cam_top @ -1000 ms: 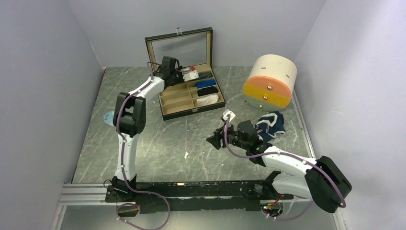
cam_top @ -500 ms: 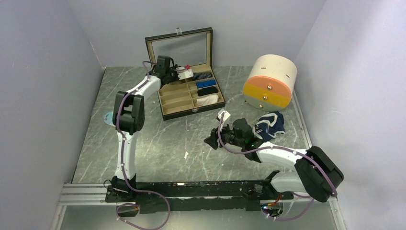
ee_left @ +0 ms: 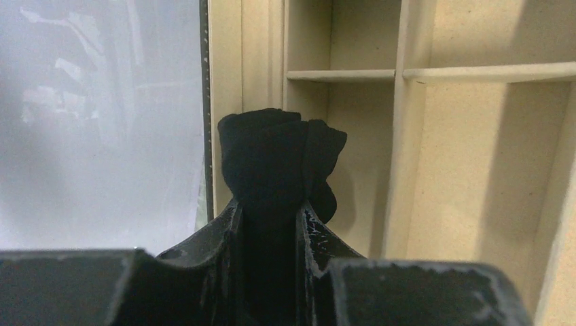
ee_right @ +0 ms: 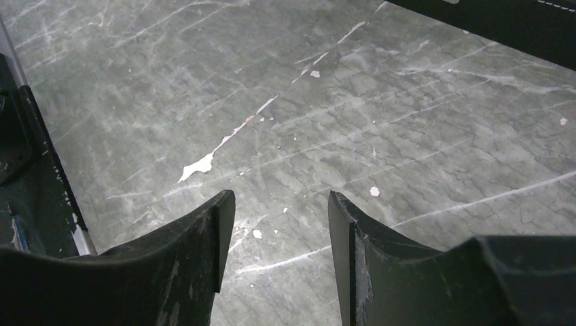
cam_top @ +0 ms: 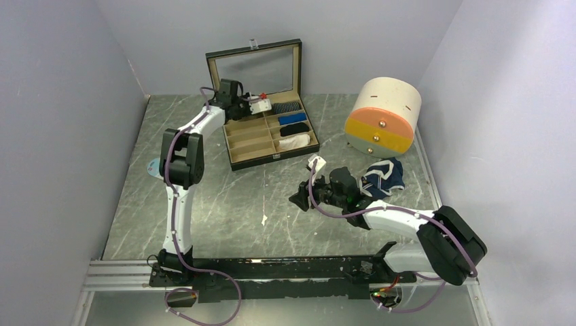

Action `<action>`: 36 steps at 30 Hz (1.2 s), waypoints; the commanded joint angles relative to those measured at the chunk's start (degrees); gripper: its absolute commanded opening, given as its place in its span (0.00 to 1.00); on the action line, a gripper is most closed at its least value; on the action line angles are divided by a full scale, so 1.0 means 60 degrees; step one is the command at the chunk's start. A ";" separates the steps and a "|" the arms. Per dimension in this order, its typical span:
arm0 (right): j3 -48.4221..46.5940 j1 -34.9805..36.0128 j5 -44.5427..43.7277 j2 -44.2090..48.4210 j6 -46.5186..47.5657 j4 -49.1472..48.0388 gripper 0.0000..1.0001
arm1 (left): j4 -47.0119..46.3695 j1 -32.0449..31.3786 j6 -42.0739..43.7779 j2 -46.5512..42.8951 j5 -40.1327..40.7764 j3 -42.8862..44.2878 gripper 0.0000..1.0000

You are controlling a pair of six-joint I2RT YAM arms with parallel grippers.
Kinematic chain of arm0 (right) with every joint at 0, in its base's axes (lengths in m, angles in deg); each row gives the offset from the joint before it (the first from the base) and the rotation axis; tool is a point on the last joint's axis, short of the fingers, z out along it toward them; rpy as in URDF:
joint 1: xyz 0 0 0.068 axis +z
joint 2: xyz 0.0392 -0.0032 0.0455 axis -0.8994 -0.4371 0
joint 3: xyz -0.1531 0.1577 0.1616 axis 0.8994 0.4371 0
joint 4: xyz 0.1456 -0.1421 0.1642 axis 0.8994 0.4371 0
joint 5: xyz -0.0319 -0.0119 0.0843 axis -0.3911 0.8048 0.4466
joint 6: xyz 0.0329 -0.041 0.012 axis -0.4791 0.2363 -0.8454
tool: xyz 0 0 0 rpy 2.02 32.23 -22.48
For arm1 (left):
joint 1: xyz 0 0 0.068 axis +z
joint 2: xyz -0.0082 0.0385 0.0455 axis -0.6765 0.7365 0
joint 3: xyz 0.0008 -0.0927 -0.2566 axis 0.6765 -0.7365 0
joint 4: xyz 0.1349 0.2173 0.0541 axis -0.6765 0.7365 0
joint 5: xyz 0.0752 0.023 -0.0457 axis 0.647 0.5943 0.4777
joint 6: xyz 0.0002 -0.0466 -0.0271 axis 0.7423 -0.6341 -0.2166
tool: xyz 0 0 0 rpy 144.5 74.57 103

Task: Roll the underwear
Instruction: Place the underwear in the storage box.

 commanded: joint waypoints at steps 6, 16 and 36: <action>-0.0354 -0.0023 0.0196 -0.0173 0.0118 -0.0534 0.56 | 0.1559 0.0181 0.0235 0.0201 -0.1067 0.0275 0.05; -0.0299 -0.0022 0.0220 -0.0169 0.0088 -0.0518 0.56 | 0.2765 0.0195 0.0392 0.0021 -0.1403 0.0366 0.05; -0.0334 -0.0022 0.0256 -0.0240 0.0178 -0.0426 0.56 | 0.2931 0.0318 -0.0038 0.0709 -0.1588 0.1066 0.17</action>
